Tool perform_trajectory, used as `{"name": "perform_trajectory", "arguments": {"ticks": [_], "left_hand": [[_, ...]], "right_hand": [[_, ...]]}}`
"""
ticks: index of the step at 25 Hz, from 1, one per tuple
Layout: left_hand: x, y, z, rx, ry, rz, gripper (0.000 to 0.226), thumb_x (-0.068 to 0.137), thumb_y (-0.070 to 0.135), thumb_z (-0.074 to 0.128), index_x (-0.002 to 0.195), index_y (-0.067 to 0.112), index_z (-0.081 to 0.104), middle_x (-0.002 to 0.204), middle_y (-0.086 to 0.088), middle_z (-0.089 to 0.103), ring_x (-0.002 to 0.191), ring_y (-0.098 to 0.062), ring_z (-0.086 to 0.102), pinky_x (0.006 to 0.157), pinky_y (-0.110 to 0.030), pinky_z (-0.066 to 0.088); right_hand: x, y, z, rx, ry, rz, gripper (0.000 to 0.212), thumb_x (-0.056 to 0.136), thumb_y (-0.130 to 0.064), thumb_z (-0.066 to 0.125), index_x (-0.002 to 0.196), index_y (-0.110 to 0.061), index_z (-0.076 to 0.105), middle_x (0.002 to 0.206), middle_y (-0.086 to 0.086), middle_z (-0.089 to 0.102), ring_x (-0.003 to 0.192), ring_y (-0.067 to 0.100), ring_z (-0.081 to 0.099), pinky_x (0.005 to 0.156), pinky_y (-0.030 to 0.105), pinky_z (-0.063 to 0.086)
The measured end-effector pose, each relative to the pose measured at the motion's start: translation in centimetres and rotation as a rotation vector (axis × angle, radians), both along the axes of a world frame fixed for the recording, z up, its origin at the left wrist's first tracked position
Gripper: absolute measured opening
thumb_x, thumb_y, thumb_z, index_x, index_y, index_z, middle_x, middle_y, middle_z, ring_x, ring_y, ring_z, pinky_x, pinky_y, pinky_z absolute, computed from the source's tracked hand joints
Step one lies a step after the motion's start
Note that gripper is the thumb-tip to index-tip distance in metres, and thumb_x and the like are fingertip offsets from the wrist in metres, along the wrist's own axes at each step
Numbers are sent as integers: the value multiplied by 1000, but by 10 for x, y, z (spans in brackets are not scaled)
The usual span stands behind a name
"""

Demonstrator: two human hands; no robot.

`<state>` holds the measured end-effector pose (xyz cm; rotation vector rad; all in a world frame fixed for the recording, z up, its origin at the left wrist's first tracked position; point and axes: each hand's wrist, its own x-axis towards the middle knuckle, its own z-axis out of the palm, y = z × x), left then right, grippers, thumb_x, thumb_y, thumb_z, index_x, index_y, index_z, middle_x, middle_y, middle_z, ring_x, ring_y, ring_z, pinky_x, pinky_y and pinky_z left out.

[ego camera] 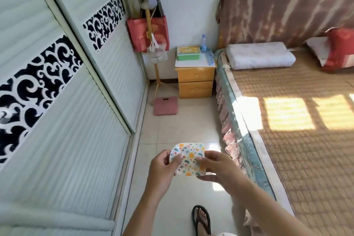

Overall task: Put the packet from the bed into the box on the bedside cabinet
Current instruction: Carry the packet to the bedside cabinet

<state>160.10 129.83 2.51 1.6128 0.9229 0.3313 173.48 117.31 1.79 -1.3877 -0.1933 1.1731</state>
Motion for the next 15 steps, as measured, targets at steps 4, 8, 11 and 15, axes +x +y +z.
{"name": "perform_trajectory", "arguments": {"ticks": [4,8,11,15], "left_hand": [[95,77,7,-21,-17,-55,10,84,29,66,86,19,65,85,-10,73,80,-23,70,66,-36,55],[163,137,9,-113,-52,-90,10,83,17,67,93,18,65,82,1,75,69,-13,71,55,-25,57],[217,192,4,-150,-54,-38,8,85,15,65,93,16,66,73,1,74,54,-12,63,51,-25,54],[291,284,-8,-162,-39,-1,8,87,17,63,94,14,64,76,-4,72,48,-12,58,55,-28,55]], "right_hand": [[93,75,7,-13,-40,-40,8,82,-6,69,90,-5,66,81,6,75,74,21,72,62,30,58],[160,134,10,-30,-41,-53,11,82,-9,68,92,-6,67,89,11,74,77,23,71,66,32,60],[214,187,1,-49,-10,-50,18,83,-13,68,99,-6,67,93,12,74,78,22,70,70,32,61],[287,272,-9,-89,5,-53,19,84,-19,67,100,-8,67,82,5,74,72,17,69,65,29,57]]}}
